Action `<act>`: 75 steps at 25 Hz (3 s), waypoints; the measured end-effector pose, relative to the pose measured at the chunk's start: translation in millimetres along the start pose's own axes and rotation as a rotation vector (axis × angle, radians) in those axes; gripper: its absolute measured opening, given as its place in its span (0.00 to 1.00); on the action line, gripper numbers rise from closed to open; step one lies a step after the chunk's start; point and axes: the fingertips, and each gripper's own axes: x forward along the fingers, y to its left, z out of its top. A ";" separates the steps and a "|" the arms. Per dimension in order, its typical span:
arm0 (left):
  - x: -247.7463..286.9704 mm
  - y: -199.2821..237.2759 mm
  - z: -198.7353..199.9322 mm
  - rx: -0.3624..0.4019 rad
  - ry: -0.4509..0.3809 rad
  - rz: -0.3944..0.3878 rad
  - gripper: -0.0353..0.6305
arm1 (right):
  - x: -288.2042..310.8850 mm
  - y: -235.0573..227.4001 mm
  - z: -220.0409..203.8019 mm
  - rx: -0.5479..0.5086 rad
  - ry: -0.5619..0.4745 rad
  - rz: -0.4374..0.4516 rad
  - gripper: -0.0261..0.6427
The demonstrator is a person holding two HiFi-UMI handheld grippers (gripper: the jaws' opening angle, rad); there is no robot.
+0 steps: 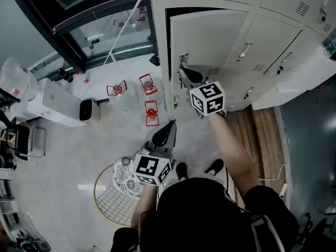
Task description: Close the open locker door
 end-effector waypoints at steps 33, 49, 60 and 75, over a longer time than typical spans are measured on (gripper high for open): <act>1.8 16.2 -6.6 -0.009 0.018 0.028 0.08 | 49.1 -26.4 -2.7 -0.005 0.023 -0.057 0.05; -7.8 11.8 -5.0 -0.005 0.010 0.026 0.08 | 39.7 -26.1 0.6 -0.026 0.022 -0.066 0.05; -16.4 -18.2 -1.2 0.018 0.000 -0.026 0.08 | -20.5 -12.3 10.2 -0.051 -0.001 -0.080 0.05; -6.4 -86.9 -8.4 0.057 0.030 -0.115 0.08 | -159.6 2.6 2.5 -0.050 -0.030 -0.105 0.05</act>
